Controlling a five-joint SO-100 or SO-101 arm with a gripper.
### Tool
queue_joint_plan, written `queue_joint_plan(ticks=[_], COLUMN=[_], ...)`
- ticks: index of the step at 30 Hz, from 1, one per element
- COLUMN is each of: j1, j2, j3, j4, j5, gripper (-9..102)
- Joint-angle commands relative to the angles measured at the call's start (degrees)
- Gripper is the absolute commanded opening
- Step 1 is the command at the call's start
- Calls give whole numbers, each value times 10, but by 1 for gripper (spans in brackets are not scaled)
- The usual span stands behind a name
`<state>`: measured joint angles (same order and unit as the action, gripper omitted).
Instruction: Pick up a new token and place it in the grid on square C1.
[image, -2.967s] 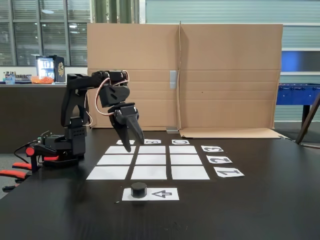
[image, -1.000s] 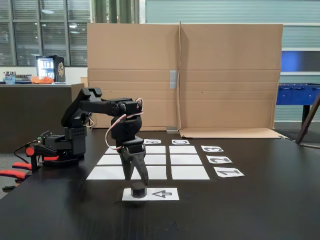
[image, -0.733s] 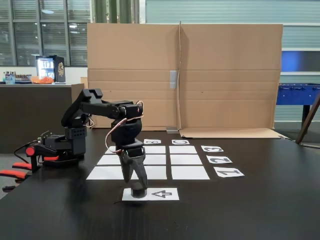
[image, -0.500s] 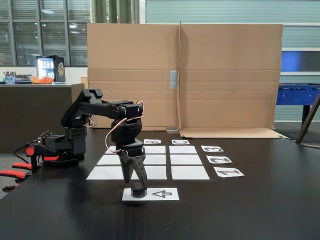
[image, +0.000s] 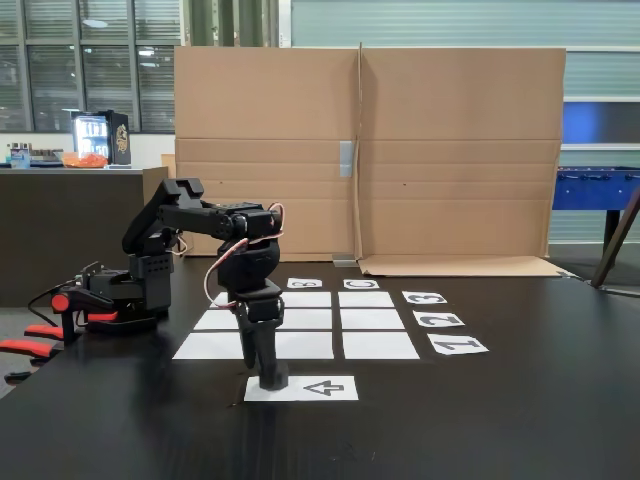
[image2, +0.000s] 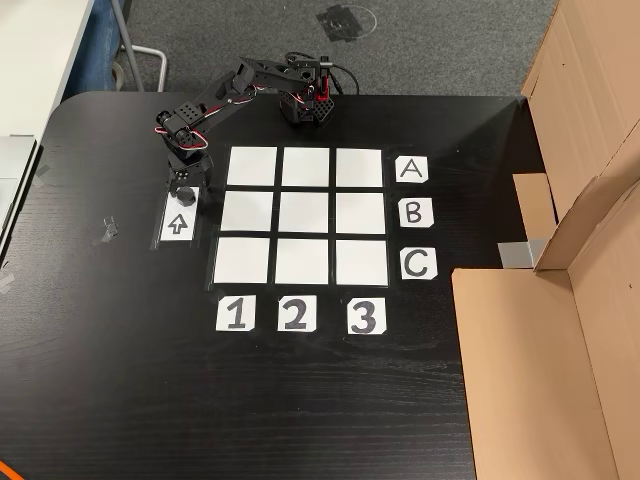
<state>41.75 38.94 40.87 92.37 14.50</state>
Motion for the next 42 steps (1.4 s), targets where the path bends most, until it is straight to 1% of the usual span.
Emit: queue_joint_plan(ticks=[1,6,9,26,28,30,31,32,42], j1=[4,-1,-4,-25,-24,-22,-22,-22,-21], j2=[5,4,0,-18,-21,-22,-24,-24,-25], j3=[-25,-31,-34,-50,-50,-50,-50,-50,-50], j4=[-4,-4,-3,6,6,3,1,0,-2], j5=[7,3,1,-18,-18,-18,-18,-19,-20], gripper=[35,42,44,45,38,20,8,4,1])
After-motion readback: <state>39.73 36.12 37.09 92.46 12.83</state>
